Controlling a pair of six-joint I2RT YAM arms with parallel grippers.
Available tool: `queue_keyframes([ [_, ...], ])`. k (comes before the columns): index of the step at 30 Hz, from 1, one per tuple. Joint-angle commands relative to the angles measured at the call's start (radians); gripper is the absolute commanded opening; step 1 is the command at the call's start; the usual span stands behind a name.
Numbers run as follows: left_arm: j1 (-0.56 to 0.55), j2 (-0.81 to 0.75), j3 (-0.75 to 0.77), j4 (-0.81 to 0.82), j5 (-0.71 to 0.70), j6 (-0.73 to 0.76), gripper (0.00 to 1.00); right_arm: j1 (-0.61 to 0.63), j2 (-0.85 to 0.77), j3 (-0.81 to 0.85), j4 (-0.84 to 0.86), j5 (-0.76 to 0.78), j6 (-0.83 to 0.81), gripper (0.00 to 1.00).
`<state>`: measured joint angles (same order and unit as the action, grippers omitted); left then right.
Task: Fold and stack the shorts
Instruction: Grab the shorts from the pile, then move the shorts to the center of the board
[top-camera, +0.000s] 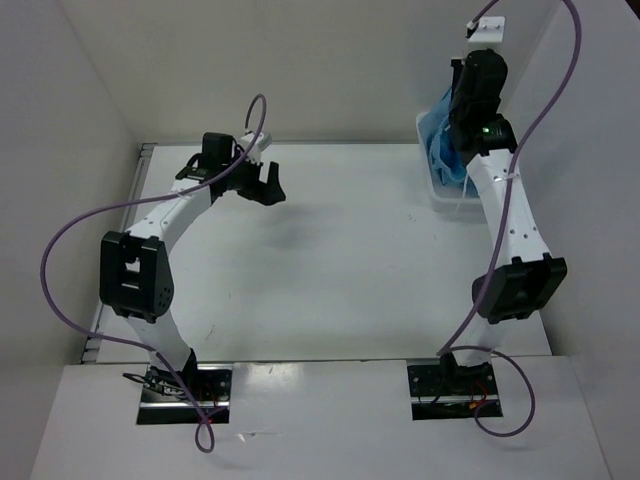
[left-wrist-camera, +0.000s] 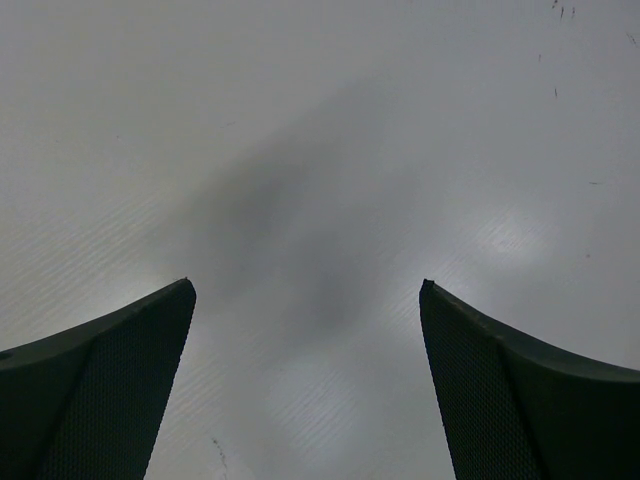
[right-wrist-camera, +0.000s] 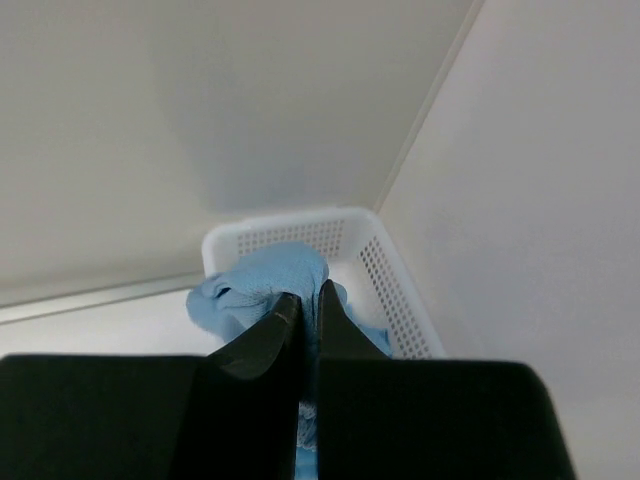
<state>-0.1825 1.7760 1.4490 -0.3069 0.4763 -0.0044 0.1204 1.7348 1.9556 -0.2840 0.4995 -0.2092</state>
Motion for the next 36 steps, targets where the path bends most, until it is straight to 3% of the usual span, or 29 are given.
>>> queue_keyframes([
  [1, -0.006, -0.069, -0.025, 0.042, 0.025, 0.004, 1.0, 0.008, -0.083, 0.008, 0.028, -0.031, 0.001, 0.0],
  [7, -0.006, -0.098, -0.036, 0.042, 0.025, 0.004, 1.0, 0.008, -0.086, 0.291, 0.066, -0.07, -0.048, 0.0],
  [11, -0.006, -0.118, -0.045, 0.042, 0.025, 0.004, 1.0, 0.008, -0.011, 0.644, 0.132, -0.107, -0.09, 0.0],
  [14, -0.006, -0.128, -0.045, 0.042, 0.025, 0.004, 1.0, 0.008, 0.075, 0.889, 0.112, -0.26, -0.027, 0.0],
  [17, -0.006, -0.15, -0.056, 0.042, 0.001, 0.004, 1.0, 0.008, 0.132, 1.033, 0.06, -0.488, 0.048, 0.0],
  [22, -0.006, -0.185, -0.075, 0.042, -0.091, 0.004, 1.0, 0.008, 0.172, 1.03, -0.05, -0.907, 0.264, 0.0],
  [25, -0.006, -0.204, -0.085, 0.051, -0.154, 0.004, 1.0, 0.077, 0.183, 0.991, -0.063, -0.986, 0.329, 0.0],
  [30, -0.006, -0.213, -0.095, 0.072, -0.264, 0.004, 1.0, 0.255, 0.239, 0.958, -0.107, -0.857, 0.313, 0.0],
  [34, -0.006, -0.222, -0.104, 0.115, -0.399, 0.004, 1.0, 0.265, 0.292, 0.858, -0.098, -0.75, 0.393, 0.0],
  [36, 0.049, -0.231, -0.104, 0.129, -0.424, 0.004, 1.0, 0.265, 0.304, 0.803, -0.109, -0.679, 0.384, 0.0],
])
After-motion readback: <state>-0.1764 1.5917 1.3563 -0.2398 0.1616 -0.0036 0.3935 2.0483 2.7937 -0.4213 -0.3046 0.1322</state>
